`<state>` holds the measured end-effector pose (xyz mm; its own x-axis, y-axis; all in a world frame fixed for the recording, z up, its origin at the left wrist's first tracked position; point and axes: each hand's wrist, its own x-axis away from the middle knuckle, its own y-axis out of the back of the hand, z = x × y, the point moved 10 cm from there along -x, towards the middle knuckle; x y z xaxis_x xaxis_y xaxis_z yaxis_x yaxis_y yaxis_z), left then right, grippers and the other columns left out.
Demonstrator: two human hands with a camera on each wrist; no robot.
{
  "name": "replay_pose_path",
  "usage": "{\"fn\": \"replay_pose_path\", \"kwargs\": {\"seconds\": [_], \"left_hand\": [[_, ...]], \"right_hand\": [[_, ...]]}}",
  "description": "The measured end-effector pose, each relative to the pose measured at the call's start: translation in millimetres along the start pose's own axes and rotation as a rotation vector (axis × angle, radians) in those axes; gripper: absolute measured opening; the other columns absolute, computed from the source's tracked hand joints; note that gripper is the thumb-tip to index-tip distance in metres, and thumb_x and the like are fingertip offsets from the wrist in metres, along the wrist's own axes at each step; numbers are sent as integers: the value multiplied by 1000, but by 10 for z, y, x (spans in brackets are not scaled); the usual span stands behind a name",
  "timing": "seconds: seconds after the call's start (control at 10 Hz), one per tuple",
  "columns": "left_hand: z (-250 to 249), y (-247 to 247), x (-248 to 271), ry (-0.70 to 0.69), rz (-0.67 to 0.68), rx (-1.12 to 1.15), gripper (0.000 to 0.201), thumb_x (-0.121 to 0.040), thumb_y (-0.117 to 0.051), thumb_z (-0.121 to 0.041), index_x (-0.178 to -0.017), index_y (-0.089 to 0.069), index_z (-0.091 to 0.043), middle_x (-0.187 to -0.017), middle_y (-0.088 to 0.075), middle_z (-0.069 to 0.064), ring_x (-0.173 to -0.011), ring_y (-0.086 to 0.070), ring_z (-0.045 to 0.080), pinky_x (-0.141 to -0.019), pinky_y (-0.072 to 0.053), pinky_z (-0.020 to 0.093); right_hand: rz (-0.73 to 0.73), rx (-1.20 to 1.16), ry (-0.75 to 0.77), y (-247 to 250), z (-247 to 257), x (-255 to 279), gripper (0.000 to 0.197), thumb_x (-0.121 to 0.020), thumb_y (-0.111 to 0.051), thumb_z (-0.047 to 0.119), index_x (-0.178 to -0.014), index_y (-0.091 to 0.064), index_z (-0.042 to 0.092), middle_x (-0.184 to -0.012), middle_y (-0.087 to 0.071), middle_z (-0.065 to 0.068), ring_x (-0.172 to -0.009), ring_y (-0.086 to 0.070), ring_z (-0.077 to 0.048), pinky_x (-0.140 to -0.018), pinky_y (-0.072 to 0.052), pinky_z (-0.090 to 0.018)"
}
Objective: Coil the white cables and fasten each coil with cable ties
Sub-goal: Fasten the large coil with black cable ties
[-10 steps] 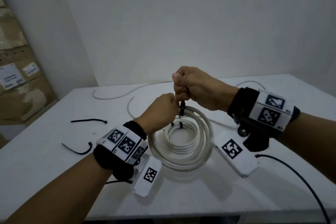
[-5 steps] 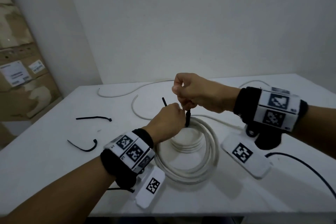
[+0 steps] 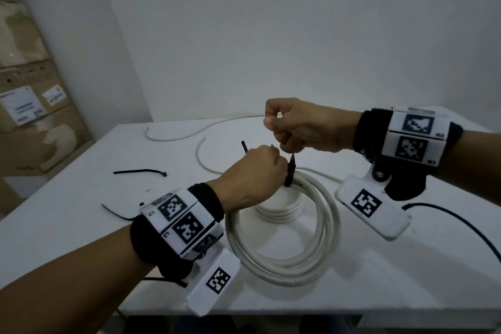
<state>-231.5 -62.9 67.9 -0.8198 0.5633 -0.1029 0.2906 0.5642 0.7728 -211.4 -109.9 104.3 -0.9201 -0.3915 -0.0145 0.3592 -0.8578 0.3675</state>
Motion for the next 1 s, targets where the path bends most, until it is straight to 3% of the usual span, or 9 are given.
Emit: {"fn": "replay_pose_path", "kwargs": {"seconds": [0.1,0.2,0.3,0.4,0.5,0.6,0.7,0.8,1.0], "left_hand": [[-90,110,22,-112,-101,74,28,-77,-38,0,-52,-46,-8,-50,-48,7,-41,-43,19,-38,-32,27],[327,292,21,223,-310,328,37,-97,-36,-19,-61,-42,-19,-54,-40,-4,-45,-37,10,-43,-30,21],[398,370,-8,243,-291,335,31,-98,-34,-23,-70,-43,-15,-53,-37,-1,-37,-31,12,-37,-26,22],[558,411,-14,339,-316,491,25,-97,-33,-26,-80,-46,-14,-52,-37,1,-34,-27,11,-38,-25,19],[661,384,12,420,-312,565,30,-100,-31,-34,-85,-46,-14,-52,-38,1,-32,-27,11,-39,-27,19],[702,276,4,465,-262,661,40,-102,-29,-45,-81,-44,-13,-52,-40,3,-32,-30,13,-40,-34,22],[678,177,7,454,-211,764,40,-103,-33,-37,-84,-52,-7,-57,-51,7,-39,-44,17,-46,-46,29],[674,124,27,459,-184,814,34,-103,-39,-28,-92,-57,-1,-66,-59,13,-50,-55,21,-54,-54,34],[778,109,57,460,-191,532,6,-93,-55,-14,-96,-52,-9,-78,-61,11,-60,-61,19,-52,-51,27]], "right_hand": [[-36,-99,88,87,115,4,20,-100,-41,11,-80,-39,13,-52,-39,5,-47,-38,-12,-55,-23,-29],[-89,-152,152,213,255,70,12,-100,-43,22,-91,-44,15,-70,-65,-2,-71,-65,-21,-61,-33,-27],[-188,0,63,308,161,184,39,-92,-53,47,-121,-43,22,-110,-68,-8,-108,-63,-22,-76,-44,-30],[-244,222,-76,300,-146,389,60,-77,-64,57,-126,-39,31,-116,-63,-10,-98,-64,-19,-75,-53,-36],[-233,218,-92,164,-437,550,42,-81,-72,36,-114,-48,27,-89,-69,-7,-64,-70,-23,-47,-54,-32],[-322,109,-51,213,-606,559,18,-87,-63,11,-103,-58,18,-71,-68,-14,-44,-62,-26,-39,-48,-28],[-387,-12,-62,345,-731,520,17,-85,-64,5,-101,-65,8,-65,-61,-17,-41,-54,-23,-39,-47,-26],[-351,-104,-85,370,-834,464,19,-84,-65,4,-102,-67,3,-65,-57,-18,-41,-50,-22,-37,-44,-23],[-320,-189,-124,407,-975,388,24,-84,-64,3,-107,-66,11,-63,-55,-17,-38,-41,-16,-33,-31,-17]]}}
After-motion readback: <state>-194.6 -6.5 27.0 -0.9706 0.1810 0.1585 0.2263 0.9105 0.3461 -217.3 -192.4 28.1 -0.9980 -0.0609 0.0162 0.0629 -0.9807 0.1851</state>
